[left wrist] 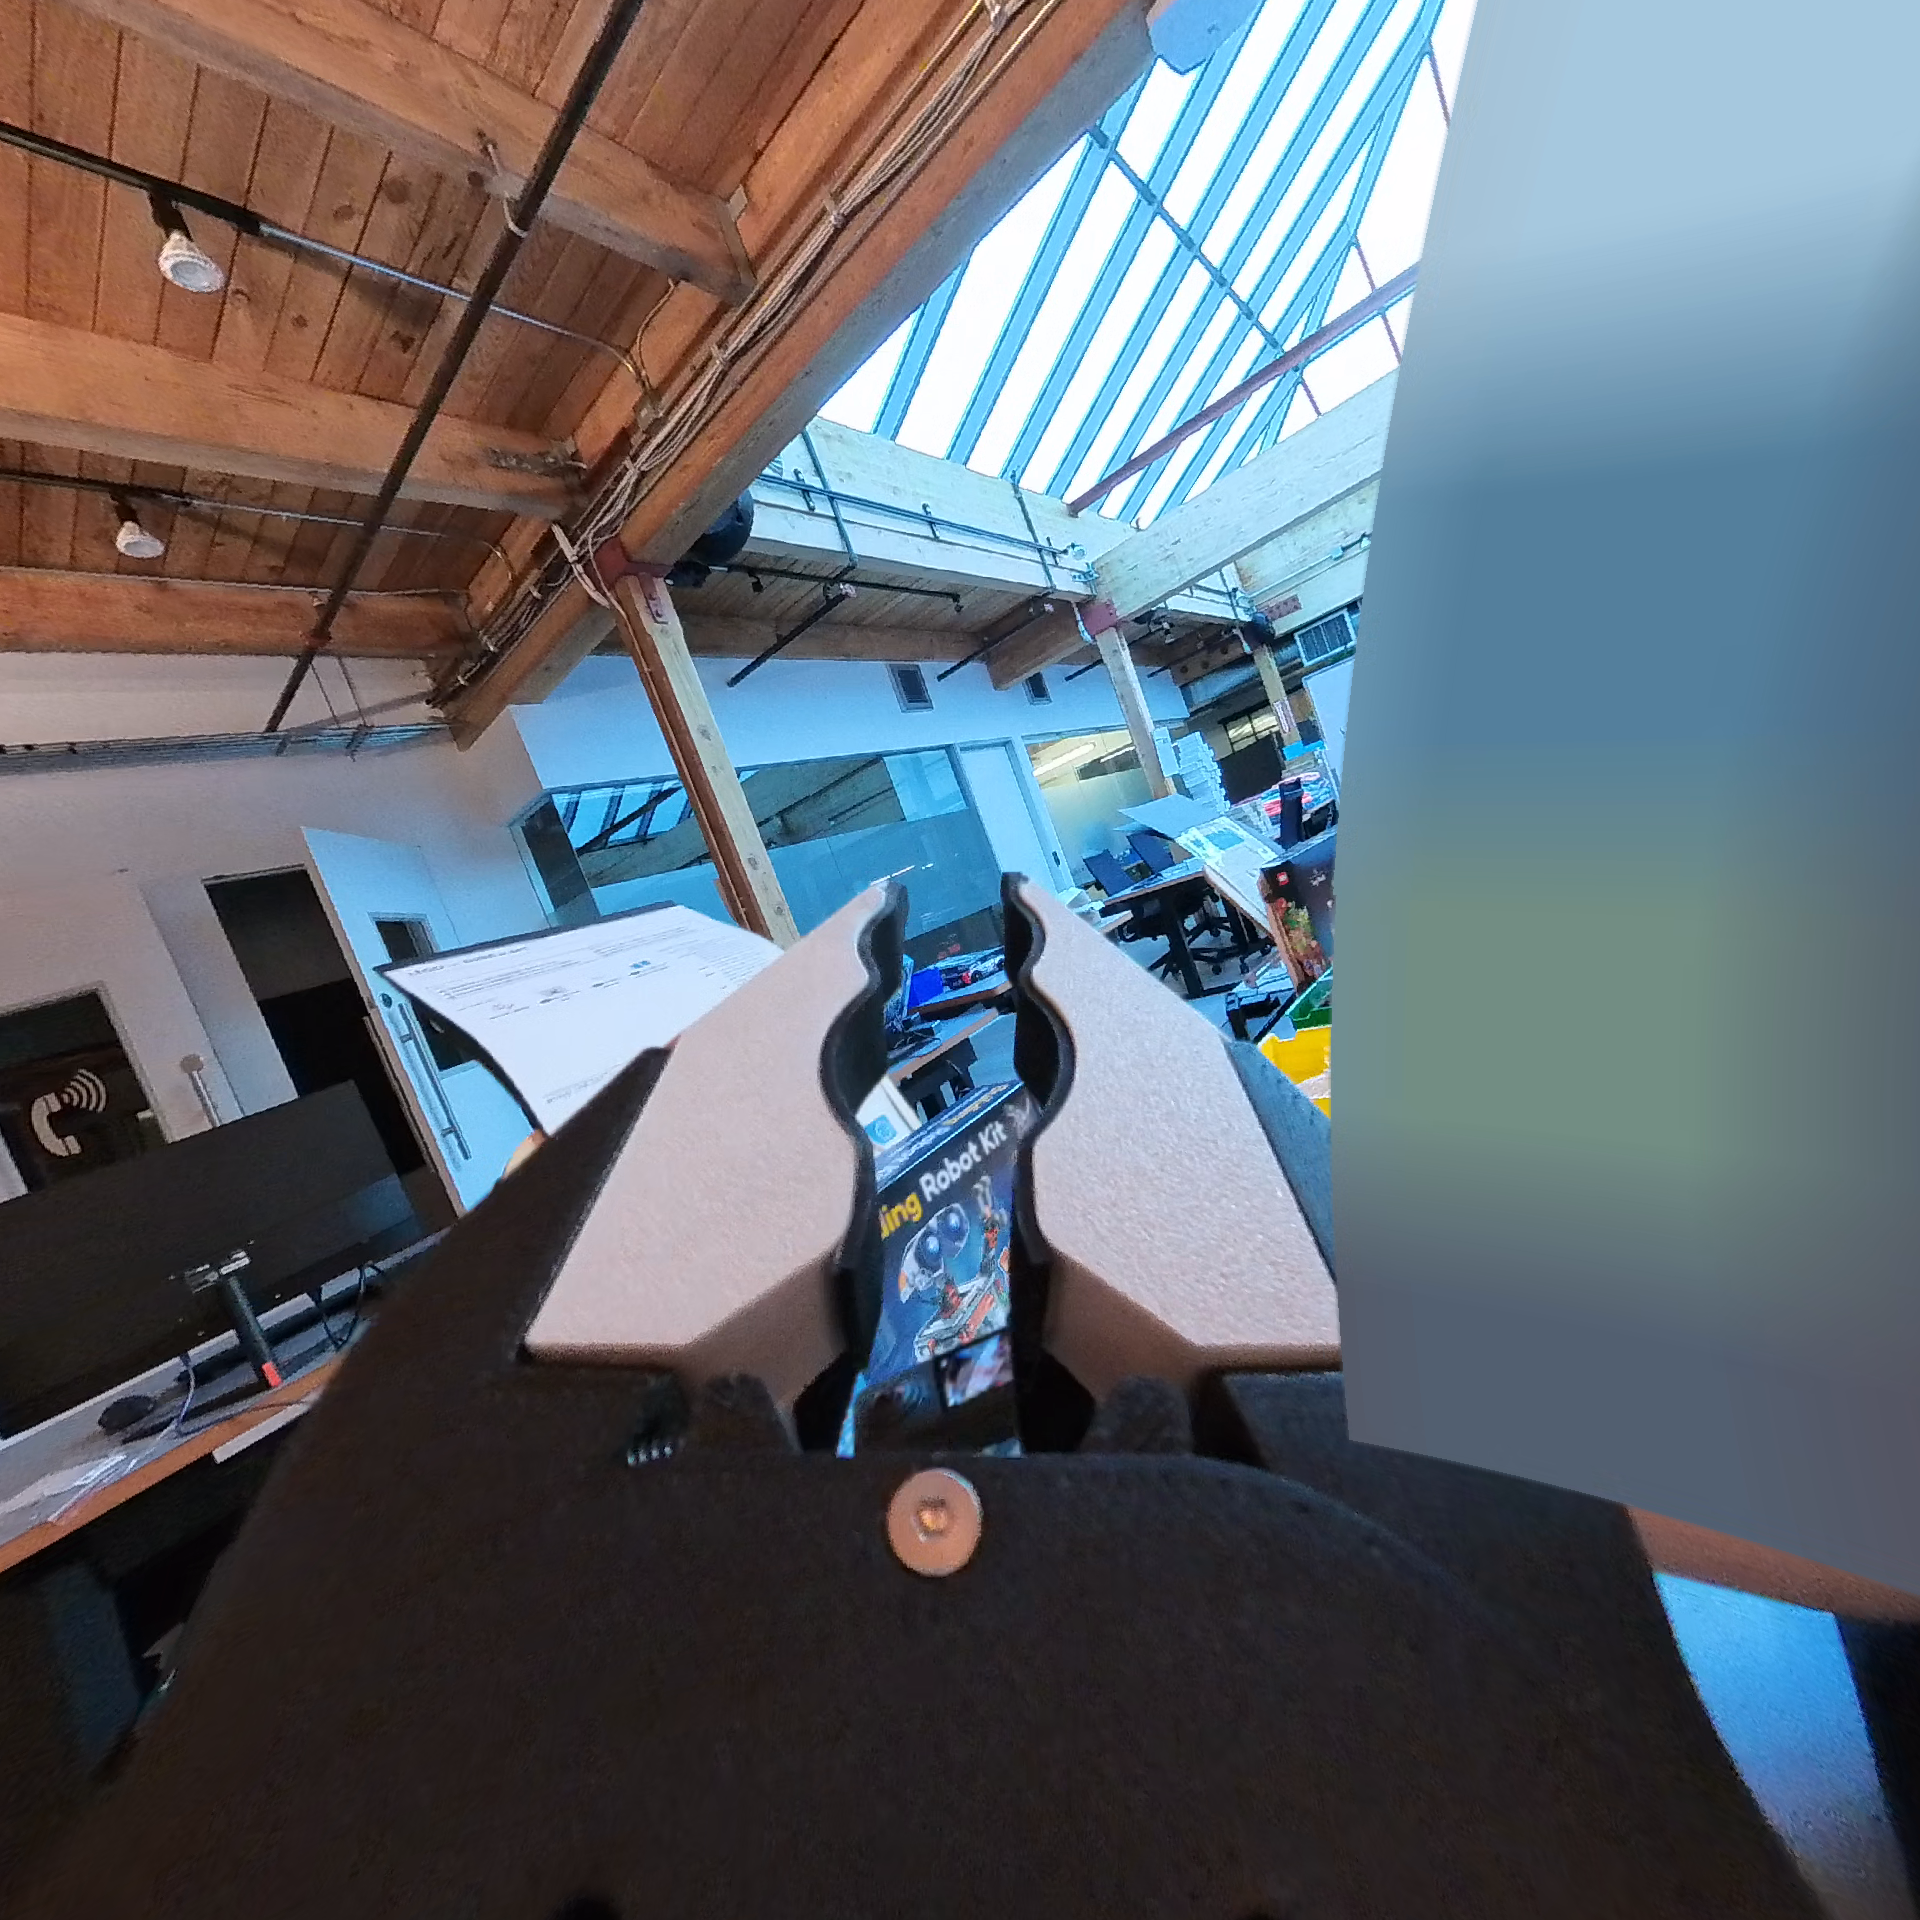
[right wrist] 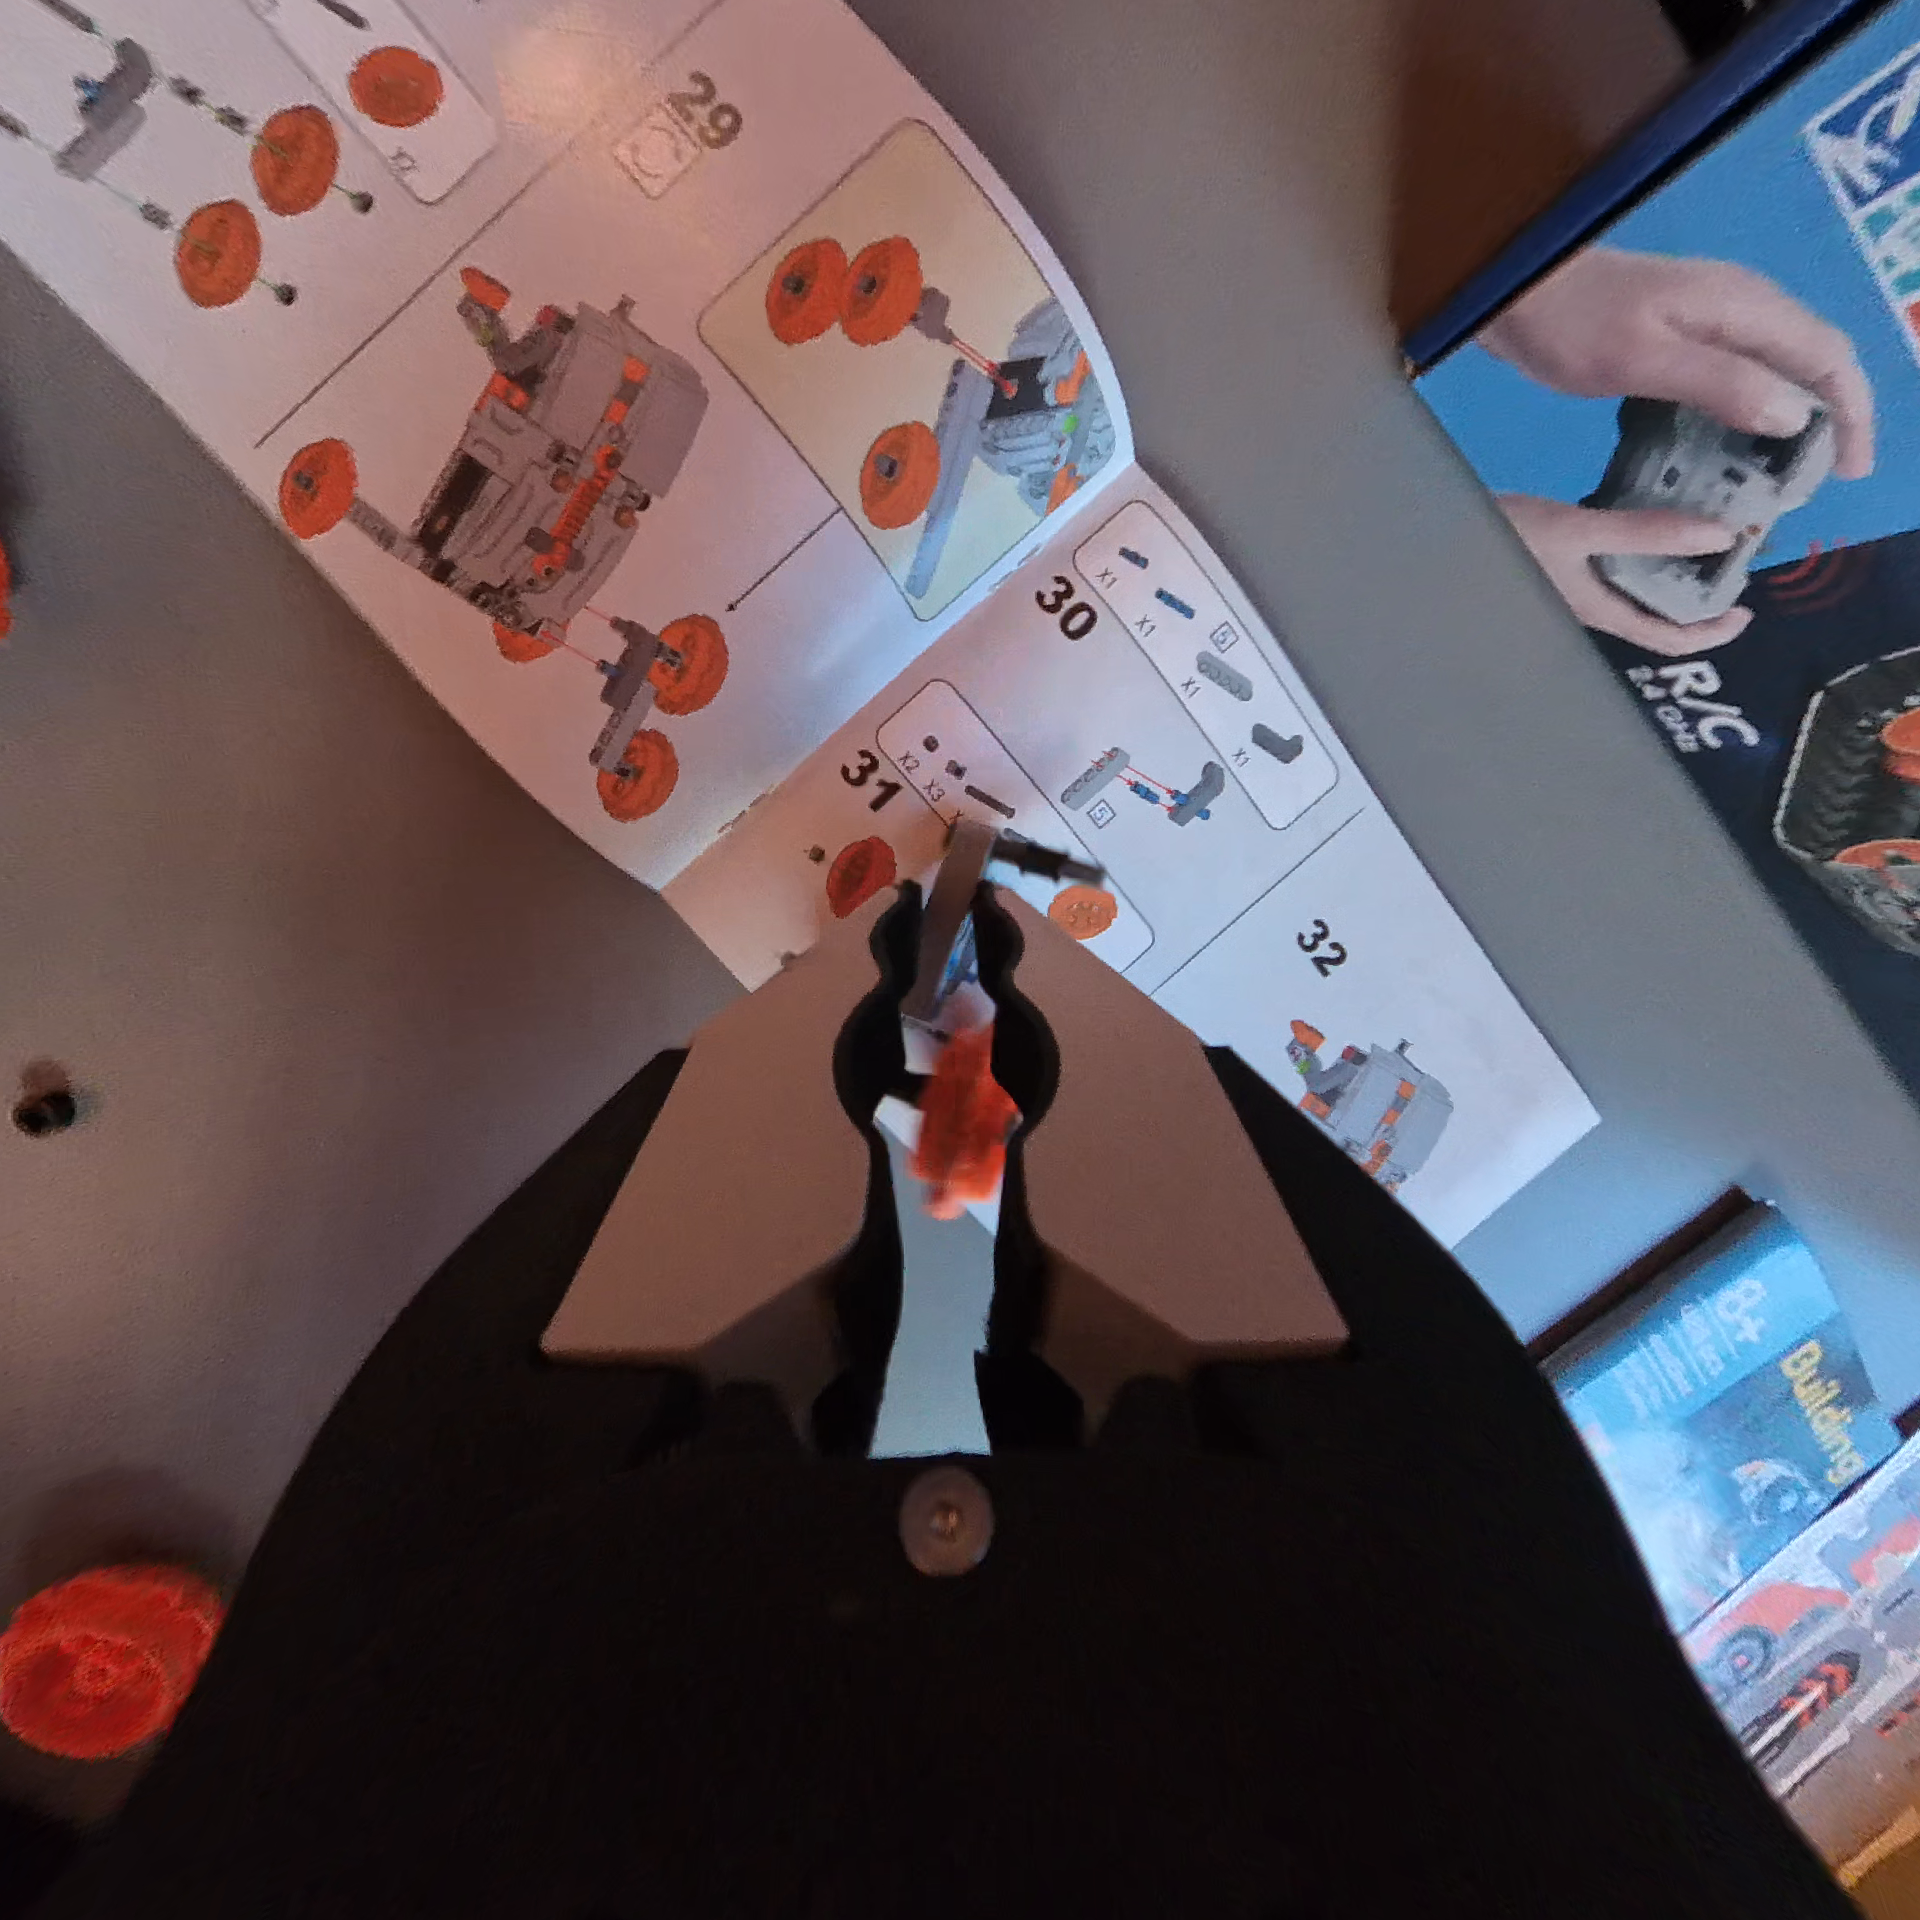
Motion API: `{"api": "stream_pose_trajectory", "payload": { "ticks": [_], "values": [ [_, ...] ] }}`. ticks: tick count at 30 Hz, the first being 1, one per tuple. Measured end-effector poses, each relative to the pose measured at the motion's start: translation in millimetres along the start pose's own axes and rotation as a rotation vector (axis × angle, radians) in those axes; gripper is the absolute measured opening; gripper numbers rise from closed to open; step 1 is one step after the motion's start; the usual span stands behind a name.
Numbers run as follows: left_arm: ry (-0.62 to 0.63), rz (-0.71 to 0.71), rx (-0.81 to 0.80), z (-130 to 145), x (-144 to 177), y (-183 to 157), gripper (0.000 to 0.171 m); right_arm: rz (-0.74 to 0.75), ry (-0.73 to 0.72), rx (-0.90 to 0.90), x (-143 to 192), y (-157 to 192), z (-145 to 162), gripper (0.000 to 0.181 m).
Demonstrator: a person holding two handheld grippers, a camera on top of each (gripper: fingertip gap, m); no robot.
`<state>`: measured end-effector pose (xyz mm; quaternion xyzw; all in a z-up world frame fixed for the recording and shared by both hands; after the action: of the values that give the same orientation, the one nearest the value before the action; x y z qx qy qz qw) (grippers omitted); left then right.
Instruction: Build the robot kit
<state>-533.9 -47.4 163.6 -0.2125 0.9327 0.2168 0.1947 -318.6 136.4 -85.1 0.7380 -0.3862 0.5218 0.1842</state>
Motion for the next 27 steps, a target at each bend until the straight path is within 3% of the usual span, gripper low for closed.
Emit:
{"api": "stream_pose_trajectory", "payload": {
  "ticks": [2, 4, 7, 9, 11, 15, 17, 23, 27],
  "values": [
    [0.026, -0.006, 0.004, 4.6, -0.5, 4.1, 0.016, 0.011, -0.086, 0.094, 16.0, -1.1, 3.9, 0.008],
    [0.073, 0.007, -0.012, 12.0, -1.2, 8.6, 0.016, 0.042, -0.259, 0.241, 44.9, -0.4, 9.4, 0.007],
    [0.188, 0.118, -0.049, 30.1, -5.5, 9.6, 0.017, 0.073, -0.572, 0.479, 102.6, 4.8, 20.0, 0.007],
    [0.266, 0.196, -0.116, 45.9, -9.9, 4.9, 0.021, 0.062, -0.78, 0.731, 144.1, 18.9, 31.2, 0.007],
    [0.334, 0.243, -0.214, 60.7, -16.2, -4.6, 0.021, 0.154, -0.92, 0.876, 181.9, 30.0, 40.2, 0.007],
    [0.404, 0.261, -0.375, 76.4, -32.7, -29.6, 0.021, 0.245, -1.039, 0.967, 229.3, 38.9, 59.3, 0.007],
    [0.41, 0.28, -0.397, 80.8, -40.5, -42.3, 0.02, 0.211, -1.102, 0.985, 239.6, 39.7, 68.4, 0.007],
    [0.339, 0.22, -0.493, 91.4, -61.2, -69.1, 0.017, 0.145, -1.154, 1.03, 248.8, 40.6, 79.7, 0.007],
    [0.327, 0.221, -0.474, 91.7, -60.6, -69.0, 0.017, 0.183, -1.152, 1.021, 250.8, 38.0, 80.9, 0.007]
  ]
}}
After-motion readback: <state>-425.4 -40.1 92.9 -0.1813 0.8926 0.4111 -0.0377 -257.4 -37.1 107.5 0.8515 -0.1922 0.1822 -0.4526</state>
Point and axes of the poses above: each gripper's, where its closed fingertips meet, x back along the fingers, z out of its underside, y = z × x across the jaws, the point moved 10 cm from there along x, back along the fingers, and after that the axes turned 2 degrees about x, right-handed, at the moved point
